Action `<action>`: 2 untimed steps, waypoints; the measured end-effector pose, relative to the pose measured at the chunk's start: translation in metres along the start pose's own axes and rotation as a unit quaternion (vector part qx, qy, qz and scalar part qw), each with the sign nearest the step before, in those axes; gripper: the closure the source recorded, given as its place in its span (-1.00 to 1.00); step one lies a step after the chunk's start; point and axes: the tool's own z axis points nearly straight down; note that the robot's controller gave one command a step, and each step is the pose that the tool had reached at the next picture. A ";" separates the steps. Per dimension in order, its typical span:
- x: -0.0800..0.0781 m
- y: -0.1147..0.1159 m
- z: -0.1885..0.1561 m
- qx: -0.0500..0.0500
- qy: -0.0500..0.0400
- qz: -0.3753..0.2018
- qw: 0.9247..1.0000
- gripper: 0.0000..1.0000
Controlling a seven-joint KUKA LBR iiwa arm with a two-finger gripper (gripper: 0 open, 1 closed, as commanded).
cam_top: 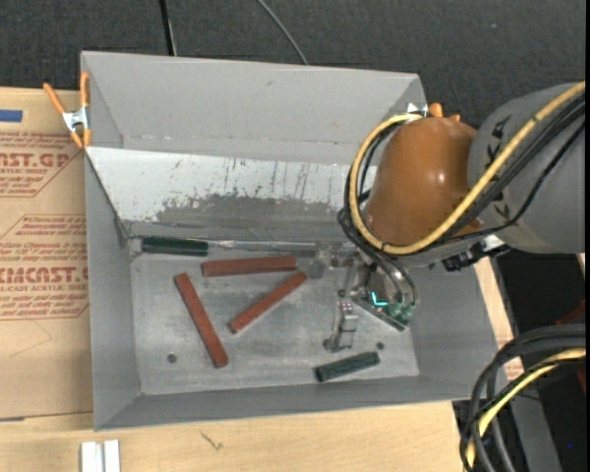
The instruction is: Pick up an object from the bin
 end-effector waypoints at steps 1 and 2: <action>-0.001 0.000 -0.003 0.000 -0.002 0.000 1.000 -1.00; -0.010 -0.010 -0.002 0.000 -0.004 -0.037 0.999 -1.00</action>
Offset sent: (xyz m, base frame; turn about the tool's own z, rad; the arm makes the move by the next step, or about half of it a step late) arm 0.0202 -0.0271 -0.0014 -0.1523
